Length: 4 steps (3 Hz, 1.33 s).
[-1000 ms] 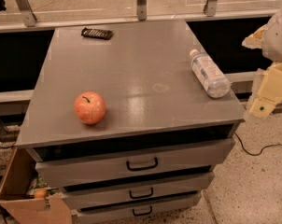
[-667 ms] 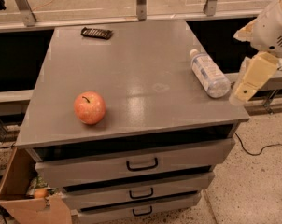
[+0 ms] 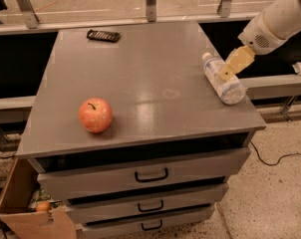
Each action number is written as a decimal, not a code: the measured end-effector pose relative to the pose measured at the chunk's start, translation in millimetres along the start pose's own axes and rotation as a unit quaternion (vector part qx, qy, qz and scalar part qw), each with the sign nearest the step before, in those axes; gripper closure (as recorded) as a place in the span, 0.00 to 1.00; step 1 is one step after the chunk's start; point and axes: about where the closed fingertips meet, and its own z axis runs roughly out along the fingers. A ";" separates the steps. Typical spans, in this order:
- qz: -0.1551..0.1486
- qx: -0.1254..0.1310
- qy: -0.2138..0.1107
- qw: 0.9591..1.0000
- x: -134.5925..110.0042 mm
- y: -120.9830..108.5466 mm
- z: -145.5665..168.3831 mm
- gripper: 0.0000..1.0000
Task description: Place blue plastic bottle upright
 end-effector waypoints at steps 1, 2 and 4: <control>0.068 -0.002 -0.008 0.998 -2.6 -21.4 33.8 0.00; 0.130 -0.016 -0.007 0.991 -17.1 -22.2 51.8 0.00; 0.202 -0.012 0.056 0.978 -22.1 -13.3 72.6 0.00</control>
Offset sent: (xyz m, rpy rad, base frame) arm 0.0616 0.0375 -0.0288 0.2148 0.1840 -0.3173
